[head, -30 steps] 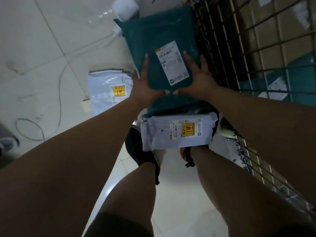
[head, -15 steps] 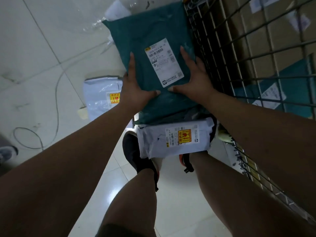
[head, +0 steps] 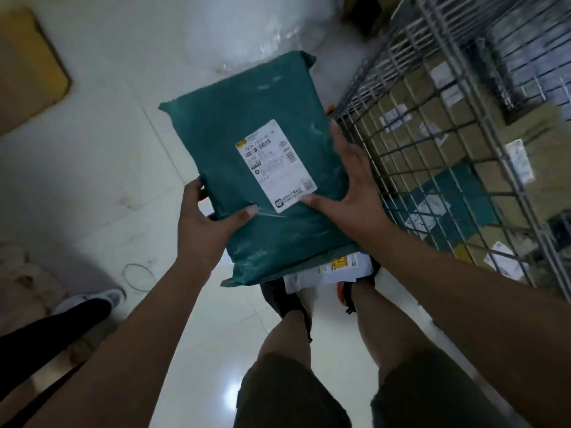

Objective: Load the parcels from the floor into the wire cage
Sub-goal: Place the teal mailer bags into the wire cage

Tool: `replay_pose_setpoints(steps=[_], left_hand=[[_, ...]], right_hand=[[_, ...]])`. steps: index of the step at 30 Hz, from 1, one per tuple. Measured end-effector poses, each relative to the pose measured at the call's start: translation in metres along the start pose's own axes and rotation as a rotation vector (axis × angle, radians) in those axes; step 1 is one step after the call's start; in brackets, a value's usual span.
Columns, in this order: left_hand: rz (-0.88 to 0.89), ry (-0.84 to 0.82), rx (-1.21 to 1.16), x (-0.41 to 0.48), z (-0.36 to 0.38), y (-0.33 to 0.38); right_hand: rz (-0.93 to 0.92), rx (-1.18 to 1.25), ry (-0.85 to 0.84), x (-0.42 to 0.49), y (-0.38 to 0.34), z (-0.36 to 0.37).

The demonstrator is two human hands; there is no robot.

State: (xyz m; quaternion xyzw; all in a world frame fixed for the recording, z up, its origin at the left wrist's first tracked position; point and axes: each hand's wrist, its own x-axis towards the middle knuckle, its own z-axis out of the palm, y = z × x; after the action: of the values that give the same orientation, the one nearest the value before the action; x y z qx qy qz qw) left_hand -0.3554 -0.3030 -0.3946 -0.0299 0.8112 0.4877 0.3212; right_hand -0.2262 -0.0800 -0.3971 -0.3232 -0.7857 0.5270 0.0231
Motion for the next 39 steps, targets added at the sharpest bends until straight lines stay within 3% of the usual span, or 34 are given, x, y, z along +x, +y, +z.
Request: replay_pose_setpoints(steps=[13, 20, 24, 29, 34, 39], left_hand=[[0.258, -0.078, -0.207, -0.07, -0.052, 0.184], [0.333, -0.255, -0.32, -0.073, 0.004, 0.297], [0.351, -0.384, -0.274, -0.063, 0.076, 0.345], [0.389, -0.542, -0.15, -0.033, 0.186, 0.368], [0.326, -0.683, 0.017, -0.001, 0.307, 0.351], [0.18, -0.703, 0.168, 0.021, 0.39, 0.319]], right_hand=[[-0.03, 0.158, 0.166, -0.05, -0.158, -0.083], [-0.1, 0.248, 0.161, -0.028, -0.194, -0.207], [-0.071, 0.366, 0.159, -0.018, -0.171, -0.277], [0.028, 0.397, 0.319, -0.015, -0.102, -0.338], [0.167, 0.528, 0.52, -0.009, -0.008, -0.363], [0.294, 0.708, 0.663, -0.005, 0.075, -0.374]])
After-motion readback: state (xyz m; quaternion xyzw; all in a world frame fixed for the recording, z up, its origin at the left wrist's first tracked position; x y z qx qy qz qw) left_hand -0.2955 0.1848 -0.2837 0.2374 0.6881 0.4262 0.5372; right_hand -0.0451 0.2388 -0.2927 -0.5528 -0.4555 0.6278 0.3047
